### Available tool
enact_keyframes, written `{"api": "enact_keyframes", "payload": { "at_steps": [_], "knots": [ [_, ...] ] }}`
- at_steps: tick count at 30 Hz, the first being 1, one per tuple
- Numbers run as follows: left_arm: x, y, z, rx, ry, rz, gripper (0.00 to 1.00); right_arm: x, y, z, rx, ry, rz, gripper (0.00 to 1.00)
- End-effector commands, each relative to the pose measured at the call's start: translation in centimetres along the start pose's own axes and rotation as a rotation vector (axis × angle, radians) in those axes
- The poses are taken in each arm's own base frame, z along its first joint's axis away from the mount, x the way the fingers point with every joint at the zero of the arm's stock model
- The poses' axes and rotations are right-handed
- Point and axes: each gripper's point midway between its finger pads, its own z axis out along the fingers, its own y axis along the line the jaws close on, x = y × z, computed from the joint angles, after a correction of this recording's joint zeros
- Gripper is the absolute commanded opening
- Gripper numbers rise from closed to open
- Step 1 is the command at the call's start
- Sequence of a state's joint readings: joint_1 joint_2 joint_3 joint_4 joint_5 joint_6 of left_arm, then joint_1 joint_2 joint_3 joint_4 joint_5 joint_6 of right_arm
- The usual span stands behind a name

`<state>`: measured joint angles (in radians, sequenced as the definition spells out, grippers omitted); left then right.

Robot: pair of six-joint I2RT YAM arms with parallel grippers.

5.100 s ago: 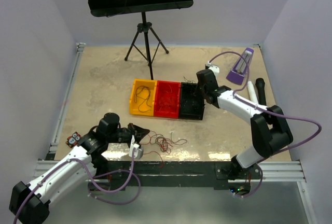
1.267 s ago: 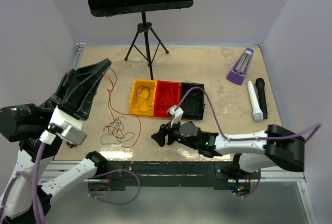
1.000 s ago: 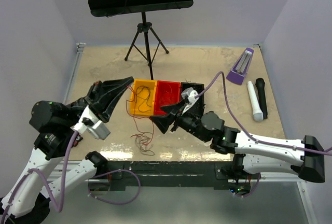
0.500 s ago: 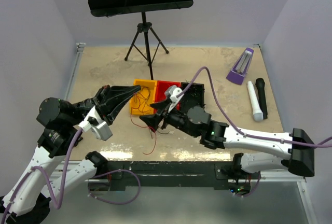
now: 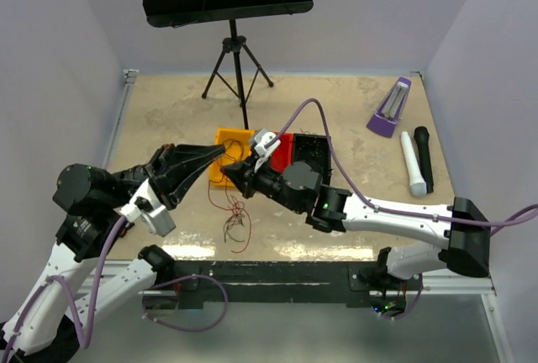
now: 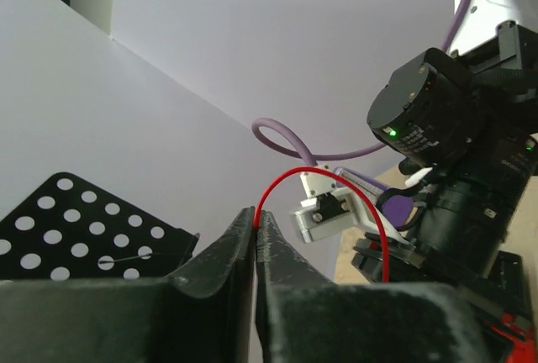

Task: Untangle the cables
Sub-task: Untie the cable.

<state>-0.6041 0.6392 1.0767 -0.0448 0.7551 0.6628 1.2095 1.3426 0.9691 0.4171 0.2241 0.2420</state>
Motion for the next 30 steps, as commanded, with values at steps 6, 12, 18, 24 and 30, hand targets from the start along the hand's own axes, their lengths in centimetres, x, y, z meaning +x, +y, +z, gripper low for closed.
{"api": "enact_keyframes", "payload": {
  "at_steps": [6,12,18,24,30],
  "knots": [
    [4.8,-3.4,-1.6,-0.032,0.133,-0.129,0.93,-9.5,-0.7,-1.6,0.045,-0.153,0.003,0.0],
    [9.1,-9.2,-3.4,0.02,0.208,-0.227,1.0,-14.0,-0.5,-4.0,0.026,-0.228,0.014,0.0],
    [11.3,-12.9,-4.3,0.022,0.24,-0.396,1.0,-17.4,0.0,-5.7,0.009,-0.275,0.018,0.0],
    [11.6,-18.6,-5.0,0.228,0.214,-0.486,1.0,-19.7,1.1,-6.3,-0.038,-0.301,0.018,0.0],
    [11.7,-21.2,-4.4,0.336,0.154,-0.604,1.0,-21.6,2.9,-7.0,-0.123,-0.334,0.048,0.0]
  ]
}}
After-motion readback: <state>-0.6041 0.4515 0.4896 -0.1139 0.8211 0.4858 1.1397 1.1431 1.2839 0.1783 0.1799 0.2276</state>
